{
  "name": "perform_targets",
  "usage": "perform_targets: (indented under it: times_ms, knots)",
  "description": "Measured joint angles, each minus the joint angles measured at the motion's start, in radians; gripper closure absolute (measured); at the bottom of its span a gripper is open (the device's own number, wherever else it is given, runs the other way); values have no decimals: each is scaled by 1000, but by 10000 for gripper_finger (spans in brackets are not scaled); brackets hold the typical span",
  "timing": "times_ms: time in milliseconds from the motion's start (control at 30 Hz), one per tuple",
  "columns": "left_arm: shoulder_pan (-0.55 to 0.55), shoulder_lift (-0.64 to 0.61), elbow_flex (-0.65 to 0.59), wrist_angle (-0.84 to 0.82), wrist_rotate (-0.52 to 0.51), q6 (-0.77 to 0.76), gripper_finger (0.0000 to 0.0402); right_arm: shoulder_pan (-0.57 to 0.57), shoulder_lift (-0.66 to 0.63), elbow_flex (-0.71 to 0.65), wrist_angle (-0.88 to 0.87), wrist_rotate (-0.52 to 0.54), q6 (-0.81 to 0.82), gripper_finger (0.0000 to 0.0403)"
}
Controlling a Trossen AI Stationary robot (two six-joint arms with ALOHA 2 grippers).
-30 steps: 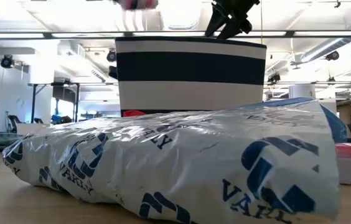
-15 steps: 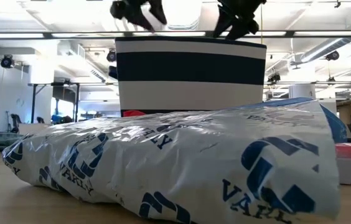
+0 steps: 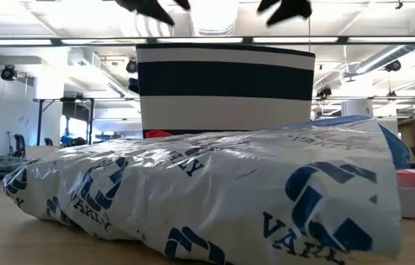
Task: Pick & place medical supplies in basket/bin
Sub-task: Put the blue pill bottle into the blue bin
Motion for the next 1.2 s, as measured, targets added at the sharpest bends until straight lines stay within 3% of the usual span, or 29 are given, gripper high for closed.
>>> perform_targets:
  times_ms: [133,400,600,767,833,967,1067,1200]
  knots:
    - [-90,-37,-2,11,1,-2,132,55,-55,-4,-40,-5,16,117]
    - [-142,-58,-3,-2,0,-3,132,100,-19,-66,-434,-108,118,117]
    - [-142,-56,-23,-16,0,-4,132,128,7,-207,-618,-108,-130,117]
    - [-152,-56,-80,-18,13,-102,132,173,12,-320,-447,-142,-137,117]
    - [-157,-56,-102,-16,41,-151,132,196,9,-354,-314,-195,-217,117]
    - [-167,-55,-140,-17,127,-239,132,241,19,-425,-100,-202,-459,117]
    - [-185,-55,-163,-15,151,-283,132,255,44,-478,-17,-203,-651,117]
    - [-218,-55,-193,-17,155,-340,132,255,113,-532,11,-201,-782,117]
